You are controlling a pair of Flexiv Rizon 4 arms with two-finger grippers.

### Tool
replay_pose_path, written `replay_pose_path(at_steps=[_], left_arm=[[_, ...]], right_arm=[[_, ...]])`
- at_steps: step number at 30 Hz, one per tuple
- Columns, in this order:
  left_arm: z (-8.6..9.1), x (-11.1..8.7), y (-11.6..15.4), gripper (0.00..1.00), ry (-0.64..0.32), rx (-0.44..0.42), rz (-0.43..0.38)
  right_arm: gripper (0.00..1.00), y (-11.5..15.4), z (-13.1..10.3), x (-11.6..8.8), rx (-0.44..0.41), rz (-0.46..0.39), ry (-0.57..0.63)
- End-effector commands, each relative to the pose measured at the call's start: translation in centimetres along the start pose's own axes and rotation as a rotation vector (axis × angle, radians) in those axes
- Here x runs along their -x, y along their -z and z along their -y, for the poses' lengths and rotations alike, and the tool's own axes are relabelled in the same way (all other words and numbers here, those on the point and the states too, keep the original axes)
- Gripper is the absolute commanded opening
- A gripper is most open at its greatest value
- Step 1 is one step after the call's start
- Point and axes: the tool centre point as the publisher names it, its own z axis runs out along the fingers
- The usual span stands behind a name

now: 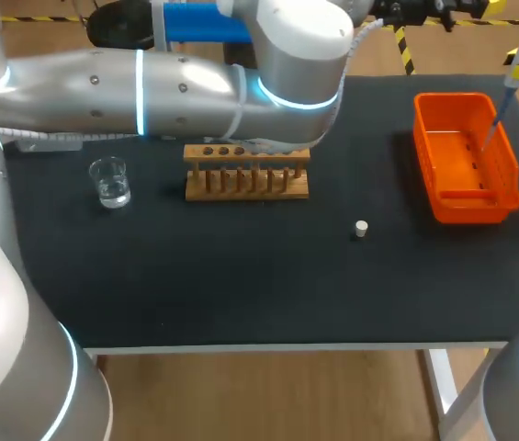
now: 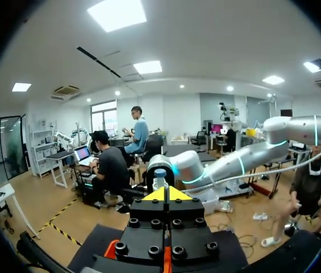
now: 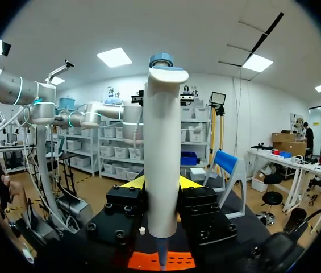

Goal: Invert the test tube, pick up the pipette, mount the tip to pipette, aspirate from beaker and dispense into the tube, eject the tip, return the pipette, and cap with the stopper.

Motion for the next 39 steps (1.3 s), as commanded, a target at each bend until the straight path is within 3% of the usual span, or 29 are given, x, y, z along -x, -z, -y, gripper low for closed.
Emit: replay_pose_path(at_steps=[1,39], left_arm=[[-0.4,0.2,-1.8,0.0,-0.005,-0.058,0.006],[-1.2,0.0,-5.8,0.0,-0.011,-0.157,0.031]], right_arm=[[0.0,0.1,-0.1,0.1,-0.002,-0.002,0.0],[0.0,0.1,-0.1,0.1,-0.002,-0.002,0.0]])
